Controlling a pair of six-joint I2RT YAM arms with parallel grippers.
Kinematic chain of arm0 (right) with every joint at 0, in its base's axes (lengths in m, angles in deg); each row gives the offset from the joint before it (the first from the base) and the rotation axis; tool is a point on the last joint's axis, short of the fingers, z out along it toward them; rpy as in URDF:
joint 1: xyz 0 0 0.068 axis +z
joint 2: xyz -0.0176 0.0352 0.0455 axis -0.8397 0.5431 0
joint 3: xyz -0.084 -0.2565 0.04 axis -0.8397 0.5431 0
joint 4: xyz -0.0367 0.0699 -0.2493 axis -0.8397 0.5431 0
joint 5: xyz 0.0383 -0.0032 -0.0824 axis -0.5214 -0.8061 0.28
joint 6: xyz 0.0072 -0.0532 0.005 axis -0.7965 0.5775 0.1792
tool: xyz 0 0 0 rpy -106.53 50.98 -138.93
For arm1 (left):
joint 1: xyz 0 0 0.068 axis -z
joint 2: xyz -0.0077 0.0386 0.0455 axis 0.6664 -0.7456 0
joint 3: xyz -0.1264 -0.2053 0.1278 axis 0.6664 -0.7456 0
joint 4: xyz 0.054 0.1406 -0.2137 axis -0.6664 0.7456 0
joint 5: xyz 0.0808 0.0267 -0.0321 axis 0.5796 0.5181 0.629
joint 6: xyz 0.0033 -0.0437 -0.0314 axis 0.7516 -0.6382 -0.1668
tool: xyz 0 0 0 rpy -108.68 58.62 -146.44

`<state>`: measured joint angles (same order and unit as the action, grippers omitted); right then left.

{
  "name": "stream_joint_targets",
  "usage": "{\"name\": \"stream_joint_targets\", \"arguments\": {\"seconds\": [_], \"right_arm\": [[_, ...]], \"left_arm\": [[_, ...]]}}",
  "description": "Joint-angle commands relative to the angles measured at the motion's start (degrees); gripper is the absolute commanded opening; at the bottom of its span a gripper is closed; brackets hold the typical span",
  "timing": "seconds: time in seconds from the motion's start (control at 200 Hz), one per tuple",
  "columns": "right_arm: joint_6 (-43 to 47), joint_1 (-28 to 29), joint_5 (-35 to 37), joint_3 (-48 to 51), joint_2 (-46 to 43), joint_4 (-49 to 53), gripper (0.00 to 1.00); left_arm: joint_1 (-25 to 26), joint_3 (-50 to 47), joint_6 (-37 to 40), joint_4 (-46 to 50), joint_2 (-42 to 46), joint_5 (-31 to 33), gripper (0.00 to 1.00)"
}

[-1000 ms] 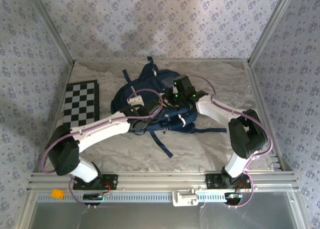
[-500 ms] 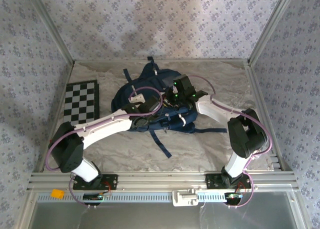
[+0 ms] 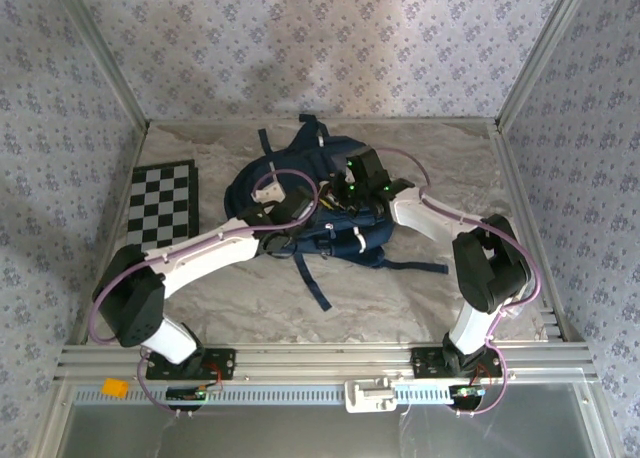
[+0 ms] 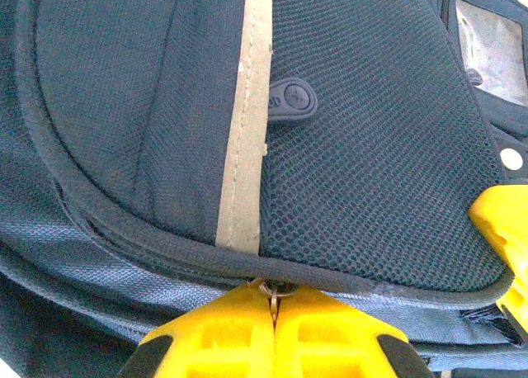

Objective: Pack the student bag

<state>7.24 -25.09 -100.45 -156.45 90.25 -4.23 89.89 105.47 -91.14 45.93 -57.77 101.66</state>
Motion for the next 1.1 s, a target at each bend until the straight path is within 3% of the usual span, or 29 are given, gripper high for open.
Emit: {"name": "stream_joint_targets", "arguments": {"seconds": [0.0, 0.065, 0.2, 0.425, 0.615, 0.735, 0.905, 0.985, 1.094], "right_arm": [[2.75, -1.55, -4.19, -3.46, -0.36, 1.04, 0.0], [4.91, -2.03, -4.28, -3.97, -0.45, 2.16, 0.0], [9.46, -3.66, -5.49, -7.48, 0.76, 7.62, 0.0], [15.08, -5.64, -5.8, -14.49, 4.46, 14.65, 0.0], [20.83, -7.68, -2.9, -24.23, 11.7, 19.94, 0.0], [22.24, -8.54, -7.13, -32.71, 17.69, 22.86, 0.0], [24.97, -9.45, -4.44, -32.51, 14.79, 30.76, 0.25], [23.44, -10.59, -2.52, -24.85, 9.16, 28.81, 0.37], [18.38, -10.07, -7.41, -13.55, 3.68, 21.31, 0.47]], "left_arm": [[-3.33, -1.79, 5.3, 1.23, 4.41, -2.81, 0.0], [-4.67, -2.82, 10.63, 2.01, 6.17, -6.07, 0.0], [-6.97, -3.6, 19.48, 9.55, 8.59, -6.51, 0.0], [-8.4, -4.89, 31.27, 8.69, 8.81, -13.02, 0.0], [-1.79, -3.92, 29.48, -0.07, 6.5, -19.29, 0.0], [3.47, 1.41, 27.09, -3.3, 1.05, -19.69, 0.0], [2.67, 4.26, 24.8, -0.36, -4.41, -17.35, 0.0], [1.07, 2.45, 23.66, -0.87, -4.63, -17.16, 0.0], [0.28, -0.26, 23.71, -3.65, -2.94, -17.83, 0.0]]}}
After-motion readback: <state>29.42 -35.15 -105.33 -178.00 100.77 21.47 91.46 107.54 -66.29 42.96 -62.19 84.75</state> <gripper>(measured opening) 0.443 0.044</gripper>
